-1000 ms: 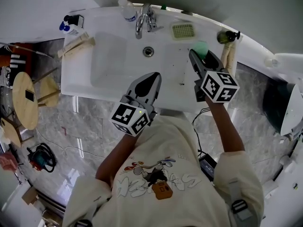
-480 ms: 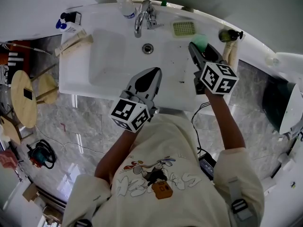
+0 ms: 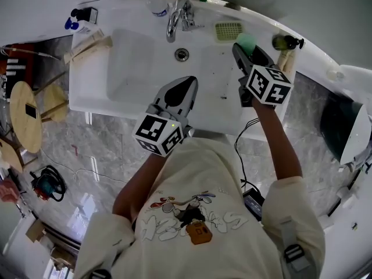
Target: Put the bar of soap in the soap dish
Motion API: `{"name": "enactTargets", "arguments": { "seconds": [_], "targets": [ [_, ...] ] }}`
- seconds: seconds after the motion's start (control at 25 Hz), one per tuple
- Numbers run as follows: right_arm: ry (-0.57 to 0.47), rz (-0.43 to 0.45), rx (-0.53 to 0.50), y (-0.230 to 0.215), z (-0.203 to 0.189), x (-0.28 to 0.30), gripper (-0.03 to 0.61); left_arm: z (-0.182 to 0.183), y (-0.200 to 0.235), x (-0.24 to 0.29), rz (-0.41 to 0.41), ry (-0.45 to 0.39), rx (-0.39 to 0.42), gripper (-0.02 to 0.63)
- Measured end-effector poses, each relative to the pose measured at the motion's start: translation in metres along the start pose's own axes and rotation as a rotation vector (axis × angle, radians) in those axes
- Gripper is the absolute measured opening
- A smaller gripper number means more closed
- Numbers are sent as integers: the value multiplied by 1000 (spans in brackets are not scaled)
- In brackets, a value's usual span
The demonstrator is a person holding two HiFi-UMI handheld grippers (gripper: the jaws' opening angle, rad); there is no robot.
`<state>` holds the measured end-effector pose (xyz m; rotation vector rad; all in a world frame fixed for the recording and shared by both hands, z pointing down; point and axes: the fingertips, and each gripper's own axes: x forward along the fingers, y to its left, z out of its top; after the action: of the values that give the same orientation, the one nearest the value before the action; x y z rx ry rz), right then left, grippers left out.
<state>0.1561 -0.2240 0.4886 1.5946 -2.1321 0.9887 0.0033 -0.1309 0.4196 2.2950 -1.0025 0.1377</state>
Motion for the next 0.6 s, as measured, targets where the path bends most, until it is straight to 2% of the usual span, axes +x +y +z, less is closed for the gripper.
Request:
{"name": "enactTargets", "arguments": {
  "seconds": [0.6],
  "targets": [
    [101,-52,-14,-26,-7,59,239,1,19,6,17,9,-14,8]
  ]
}}
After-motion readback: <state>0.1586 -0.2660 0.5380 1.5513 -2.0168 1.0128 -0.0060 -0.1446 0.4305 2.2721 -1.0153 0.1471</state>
